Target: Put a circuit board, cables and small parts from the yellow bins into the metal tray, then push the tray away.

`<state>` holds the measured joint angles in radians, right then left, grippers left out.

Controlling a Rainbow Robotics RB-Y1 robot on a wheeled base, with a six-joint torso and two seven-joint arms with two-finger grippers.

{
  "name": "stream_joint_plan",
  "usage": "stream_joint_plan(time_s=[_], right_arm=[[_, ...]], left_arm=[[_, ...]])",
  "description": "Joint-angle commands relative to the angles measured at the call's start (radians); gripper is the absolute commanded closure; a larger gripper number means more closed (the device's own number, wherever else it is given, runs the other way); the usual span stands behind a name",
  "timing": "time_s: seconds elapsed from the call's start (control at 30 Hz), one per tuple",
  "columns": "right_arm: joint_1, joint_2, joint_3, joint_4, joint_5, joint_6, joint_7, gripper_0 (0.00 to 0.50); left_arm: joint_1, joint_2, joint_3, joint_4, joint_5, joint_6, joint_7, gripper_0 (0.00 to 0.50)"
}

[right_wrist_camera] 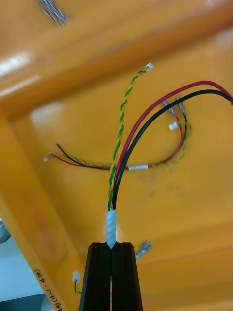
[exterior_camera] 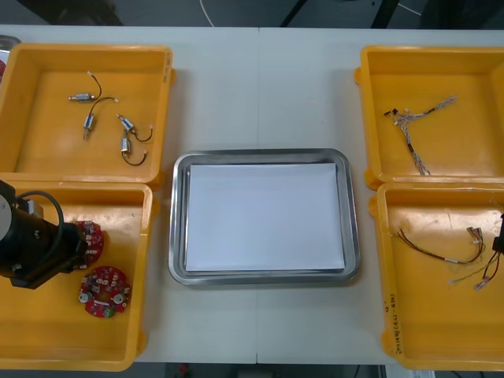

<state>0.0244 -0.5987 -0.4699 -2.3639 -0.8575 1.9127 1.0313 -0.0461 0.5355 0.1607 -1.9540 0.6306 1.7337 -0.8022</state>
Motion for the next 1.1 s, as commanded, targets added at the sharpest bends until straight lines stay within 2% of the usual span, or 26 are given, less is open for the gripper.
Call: stream_joint_plan(time_s=[0.03,0.27,0.37,0.5,0.77,0.97,1.1], right_arm=[[-0.047,-0.128,-0.067,-0.031,-0.075,0.007,0.064,0.500],[-0.047,-0.303,-0.073,-0.028,-0.201,0.007,0.096,0.500],[-0.047,-0.348,-0.076,-0.017,-0.245,0.007,0.115,0.500],[-0.050,-0.374,-0.096,0.017,-0.285,0.007,0.188,0.500],[-0.106,-0.421,-0.101,0.147,-0.370,0.007,0.434,0.500],[-0.150,-0.428,-0.068,0.129,-0.377,0.007,0.584,0.500],[-0.156,-0.428,-0.036,0.080,-0.373,0.007,0.605,0.500]], left_arm=[[-0.024,0.061,0.017,-0.060,0.031,0.063,0.060,0.500],[-0.104,0.126,0.033,-0.102,0.074,0.179,0.051,0.500],[-0.140,0.147,0.034,-0.129,0.093,0.186,0.049,0.500],[-0.179,0.173,0.033,-0.167,0.146,0.186,0.051,0.500],[-0.233,0.238,0.014,-0.276,0.282,0.186,0.051,0.500],[-0.313,0.276,-0.076,-0.295,0.360,0.186,0.075,0.500],[-0.376,0.277,-0.159,-0.299,0.368,0.186,0.089,0.499]])
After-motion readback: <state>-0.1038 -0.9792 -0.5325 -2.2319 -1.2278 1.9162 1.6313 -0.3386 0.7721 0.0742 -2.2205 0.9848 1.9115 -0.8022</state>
